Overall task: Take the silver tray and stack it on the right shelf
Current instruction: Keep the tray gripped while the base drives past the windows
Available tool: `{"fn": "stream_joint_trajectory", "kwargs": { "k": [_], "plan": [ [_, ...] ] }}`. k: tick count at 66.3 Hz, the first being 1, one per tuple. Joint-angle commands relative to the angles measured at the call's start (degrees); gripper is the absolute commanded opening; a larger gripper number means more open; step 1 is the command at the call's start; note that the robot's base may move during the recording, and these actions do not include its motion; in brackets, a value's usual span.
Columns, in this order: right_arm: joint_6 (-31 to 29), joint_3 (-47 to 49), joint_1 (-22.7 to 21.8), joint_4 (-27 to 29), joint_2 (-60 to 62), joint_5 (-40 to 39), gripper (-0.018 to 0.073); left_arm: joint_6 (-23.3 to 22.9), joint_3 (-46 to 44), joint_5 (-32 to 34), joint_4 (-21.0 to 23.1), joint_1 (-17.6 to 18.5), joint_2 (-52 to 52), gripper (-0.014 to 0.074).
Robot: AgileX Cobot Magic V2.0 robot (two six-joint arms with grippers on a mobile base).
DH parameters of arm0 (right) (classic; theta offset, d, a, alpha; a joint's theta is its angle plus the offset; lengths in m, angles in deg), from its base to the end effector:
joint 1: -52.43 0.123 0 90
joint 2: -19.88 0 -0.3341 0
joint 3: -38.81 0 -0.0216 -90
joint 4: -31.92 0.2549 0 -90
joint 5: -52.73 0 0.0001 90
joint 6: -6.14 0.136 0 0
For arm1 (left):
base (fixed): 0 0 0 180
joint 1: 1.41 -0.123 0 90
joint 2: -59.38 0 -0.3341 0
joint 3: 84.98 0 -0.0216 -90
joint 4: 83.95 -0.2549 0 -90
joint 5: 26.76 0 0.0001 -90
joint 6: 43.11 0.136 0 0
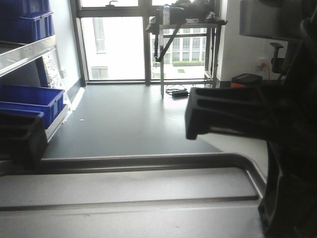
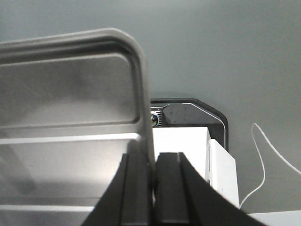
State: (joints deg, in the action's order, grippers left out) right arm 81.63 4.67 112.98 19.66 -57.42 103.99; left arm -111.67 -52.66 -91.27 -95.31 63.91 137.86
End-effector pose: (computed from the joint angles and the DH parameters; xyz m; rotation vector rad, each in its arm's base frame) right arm 0.1243 0.1743 0.2482 0.2156 2.8333 0.3004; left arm 0.1018 -0.1636 0.2467 0.0319 2.9417 -0.0054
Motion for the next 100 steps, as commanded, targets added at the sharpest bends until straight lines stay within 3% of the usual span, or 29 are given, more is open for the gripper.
{"fn": "stream_joint_trajectory", "kwargs": {
  "k": [1,100],
  "plan": [
    [0.23,1.38,-0.30,-3.02,1.46,2.29,0.0052,-0.06,-1.17,-12.22,-1.57,0.18,-1.28,-0.0100],
    [0.23,1.38,-0.36,-3.02,1.46,2.58,0.0052,-0.06,-1.17,-12.22,-1.75,0.18,-1.28,-0.0100]
  ]
}}
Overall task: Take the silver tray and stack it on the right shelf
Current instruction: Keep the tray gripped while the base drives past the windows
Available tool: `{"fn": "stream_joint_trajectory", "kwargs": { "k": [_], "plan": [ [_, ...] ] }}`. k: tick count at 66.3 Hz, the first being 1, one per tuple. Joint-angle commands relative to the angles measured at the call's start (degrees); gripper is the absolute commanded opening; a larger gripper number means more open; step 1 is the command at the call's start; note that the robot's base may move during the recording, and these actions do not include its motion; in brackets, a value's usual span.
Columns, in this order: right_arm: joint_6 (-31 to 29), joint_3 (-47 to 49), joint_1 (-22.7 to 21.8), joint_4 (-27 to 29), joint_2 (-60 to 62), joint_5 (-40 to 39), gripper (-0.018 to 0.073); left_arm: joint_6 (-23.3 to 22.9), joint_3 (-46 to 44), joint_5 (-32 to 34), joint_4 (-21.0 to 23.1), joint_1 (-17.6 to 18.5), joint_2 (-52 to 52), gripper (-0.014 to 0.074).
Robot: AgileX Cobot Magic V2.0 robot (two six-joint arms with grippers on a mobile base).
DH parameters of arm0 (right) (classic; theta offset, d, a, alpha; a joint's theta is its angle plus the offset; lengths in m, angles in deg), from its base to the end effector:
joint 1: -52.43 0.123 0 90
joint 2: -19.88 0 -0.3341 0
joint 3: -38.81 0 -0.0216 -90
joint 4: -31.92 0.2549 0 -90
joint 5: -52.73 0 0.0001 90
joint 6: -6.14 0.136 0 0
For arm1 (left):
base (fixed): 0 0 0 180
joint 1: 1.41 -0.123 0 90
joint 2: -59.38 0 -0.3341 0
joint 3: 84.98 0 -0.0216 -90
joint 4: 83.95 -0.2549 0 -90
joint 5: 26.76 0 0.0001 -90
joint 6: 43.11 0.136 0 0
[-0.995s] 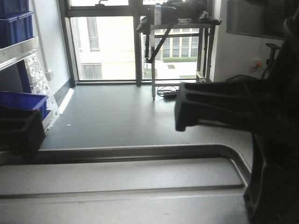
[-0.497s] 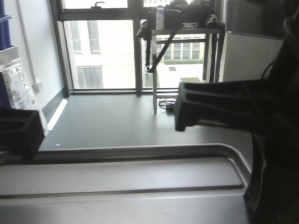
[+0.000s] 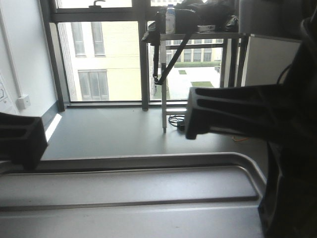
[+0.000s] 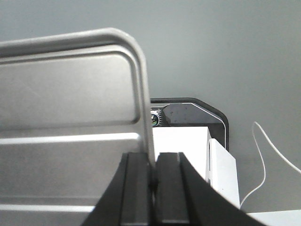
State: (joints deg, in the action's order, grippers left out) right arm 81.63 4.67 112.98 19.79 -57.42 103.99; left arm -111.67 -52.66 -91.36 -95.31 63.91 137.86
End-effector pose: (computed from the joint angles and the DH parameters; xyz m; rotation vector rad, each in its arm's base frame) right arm 0.1241 0.1744 0.2482 0.2174 2.8349 0.3017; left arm 0.1017 -0.1634 0.2467 0.0317 2.9423 -0.0032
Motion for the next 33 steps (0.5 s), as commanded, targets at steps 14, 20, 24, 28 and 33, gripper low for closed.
{"fn": "stream_joint_trajectory", "kwargs": {
  "k": [14,20,24,28,33],
  "plan": [
    [0.23,1.38,-0.48,-3.15,1.46,2.56,0.0052,-0.06,-1.17,-12.12,-1.98,0.18,-1.28,-0.0100],
    [0.23,1.38,-0.48,-3.15,1.46,2.56,0.0052,-0.06,-1.17,-12.12,-1.88,0.18,-1.28,-0.0100],
    [0.23,1.38,-0.48,-3.15,1.46,2.56,0.0052,-0.06,-1.17,-12.12,-1.88,0.18,-1.28,-0.0100],
    [0.23,1.38,-0.48,-3.15,1.46,2.56,0.0052,-0.06,-1.17,-12.12,-1.88,0.18,-1.28,-0.0100],
    [0.23,1.38,-0.48,-3.15,1.46,2.56,0.0052,-0.06,-1.17,-12.12,-1.88,0.18,-1.28,-0.0100]
  ]
}}
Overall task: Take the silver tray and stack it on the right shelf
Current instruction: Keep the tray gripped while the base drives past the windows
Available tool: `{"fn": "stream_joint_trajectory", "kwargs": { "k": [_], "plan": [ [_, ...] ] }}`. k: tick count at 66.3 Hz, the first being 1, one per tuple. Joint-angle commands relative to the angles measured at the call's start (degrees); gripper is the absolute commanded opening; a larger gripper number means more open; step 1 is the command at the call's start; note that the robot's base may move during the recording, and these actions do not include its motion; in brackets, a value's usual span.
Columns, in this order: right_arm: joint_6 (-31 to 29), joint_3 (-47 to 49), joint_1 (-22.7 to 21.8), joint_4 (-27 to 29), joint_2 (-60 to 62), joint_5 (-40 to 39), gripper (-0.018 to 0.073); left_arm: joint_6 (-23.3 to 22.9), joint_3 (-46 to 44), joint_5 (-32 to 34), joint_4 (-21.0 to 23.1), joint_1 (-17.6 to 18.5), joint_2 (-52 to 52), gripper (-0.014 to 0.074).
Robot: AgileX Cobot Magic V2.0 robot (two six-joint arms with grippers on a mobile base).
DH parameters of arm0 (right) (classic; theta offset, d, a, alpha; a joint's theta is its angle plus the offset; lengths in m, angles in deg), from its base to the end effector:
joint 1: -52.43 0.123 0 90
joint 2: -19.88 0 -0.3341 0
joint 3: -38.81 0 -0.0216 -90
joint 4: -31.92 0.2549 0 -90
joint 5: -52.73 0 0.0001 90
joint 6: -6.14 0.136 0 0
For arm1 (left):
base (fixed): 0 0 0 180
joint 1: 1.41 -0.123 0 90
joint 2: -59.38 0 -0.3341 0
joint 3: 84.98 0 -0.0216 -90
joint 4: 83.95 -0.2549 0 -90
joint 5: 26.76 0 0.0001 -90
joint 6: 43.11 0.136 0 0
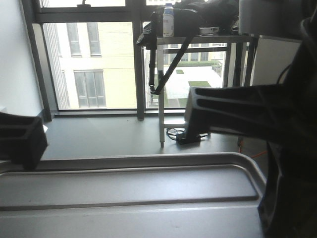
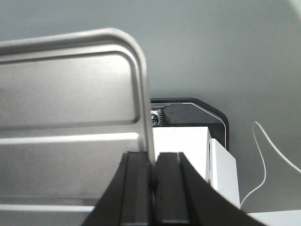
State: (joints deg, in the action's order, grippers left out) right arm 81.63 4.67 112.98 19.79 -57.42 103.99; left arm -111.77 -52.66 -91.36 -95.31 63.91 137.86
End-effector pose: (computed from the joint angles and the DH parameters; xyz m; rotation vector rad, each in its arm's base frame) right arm 0.1241 0.1744 0.2482 0.2174 2.8349 0.3017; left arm 0.1017 -0.1634 0.2467 0.0291 2.9423 -0.0035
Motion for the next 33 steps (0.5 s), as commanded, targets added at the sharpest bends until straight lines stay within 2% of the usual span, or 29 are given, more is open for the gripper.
{"fn": "stream_joint_trajectory", "kwargs": {
  "k": [1,33],
  "plan": [
    [0.23,1.38,-0.48,-3.15,1.46,2.56,0.0052,0.03,-1.17,-12.12,-1.88,0.18,-1.28,-0.0100],
    [0.23,1.38,-0.48,-3.15,1.46,2.56,0.0052,0.03,-1.17,-12.12,-1.88,0.18,-1.28,-0.0100]
  ]
}}
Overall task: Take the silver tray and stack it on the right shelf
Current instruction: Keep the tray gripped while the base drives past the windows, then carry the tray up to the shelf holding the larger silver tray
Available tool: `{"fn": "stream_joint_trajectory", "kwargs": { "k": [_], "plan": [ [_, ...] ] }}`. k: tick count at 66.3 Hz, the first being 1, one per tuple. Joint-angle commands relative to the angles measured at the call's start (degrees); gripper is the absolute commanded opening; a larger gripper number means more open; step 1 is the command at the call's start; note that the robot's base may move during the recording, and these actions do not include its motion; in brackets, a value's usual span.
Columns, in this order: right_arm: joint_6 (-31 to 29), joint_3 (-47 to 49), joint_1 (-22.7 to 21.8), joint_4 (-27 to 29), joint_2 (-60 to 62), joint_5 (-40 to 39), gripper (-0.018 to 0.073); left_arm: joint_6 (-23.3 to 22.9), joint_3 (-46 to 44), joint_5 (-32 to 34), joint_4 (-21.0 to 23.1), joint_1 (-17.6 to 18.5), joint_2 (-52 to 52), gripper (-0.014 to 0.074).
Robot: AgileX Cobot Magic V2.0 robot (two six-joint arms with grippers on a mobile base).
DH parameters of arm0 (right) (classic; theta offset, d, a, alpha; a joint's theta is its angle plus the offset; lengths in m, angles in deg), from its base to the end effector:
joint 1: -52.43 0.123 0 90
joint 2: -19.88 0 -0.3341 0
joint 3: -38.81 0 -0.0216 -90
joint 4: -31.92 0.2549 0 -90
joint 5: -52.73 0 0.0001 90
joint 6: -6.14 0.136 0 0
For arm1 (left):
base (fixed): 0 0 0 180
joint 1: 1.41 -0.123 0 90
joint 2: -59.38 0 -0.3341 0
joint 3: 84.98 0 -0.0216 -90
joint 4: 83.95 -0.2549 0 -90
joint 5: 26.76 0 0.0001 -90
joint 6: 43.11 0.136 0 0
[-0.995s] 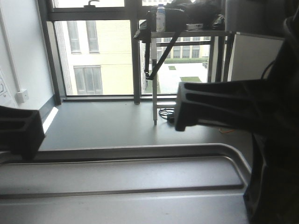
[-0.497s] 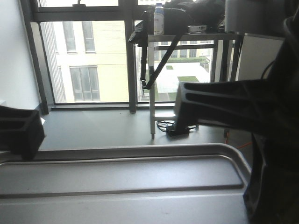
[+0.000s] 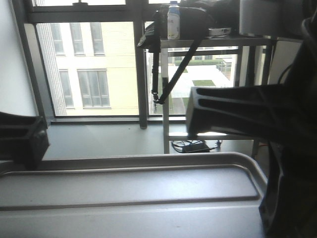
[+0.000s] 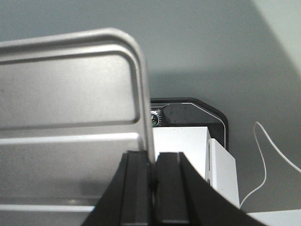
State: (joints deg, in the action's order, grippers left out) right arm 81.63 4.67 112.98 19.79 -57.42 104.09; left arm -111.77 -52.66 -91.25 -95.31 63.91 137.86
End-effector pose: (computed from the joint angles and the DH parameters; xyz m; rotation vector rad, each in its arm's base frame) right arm 0.1240 0.1742 0.2481 0.2177 2.8357 0.2994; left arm 0.1018 -0.1636 0.2467 0.0293 2.9416 -0.0061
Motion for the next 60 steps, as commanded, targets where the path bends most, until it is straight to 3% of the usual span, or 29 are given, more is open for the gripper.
{"fn": "stream_joint_trajectory", "kwargs": {
  "k": [1,41,60],
  "plan": [
    [0.23,1.38,-0.48,-3.15,1.46,2.46,0.0052,0.03,-1.17,-12.24,-1.88,0.18,-1.28,-0.0100],
    [0.23,1.38,-0.48,-3.15,1.46,2.87,0.0052,0.03,-1.17,-12.24,-1.88,0.18,-1.28,-0.0100],
    [0.23,1.38,-0.48,-3.15,1.46,7.84,0.0052,0.03,-1.17,-12.24,-1.88,0.18,-1.28,-0.0100]
  ]
}}
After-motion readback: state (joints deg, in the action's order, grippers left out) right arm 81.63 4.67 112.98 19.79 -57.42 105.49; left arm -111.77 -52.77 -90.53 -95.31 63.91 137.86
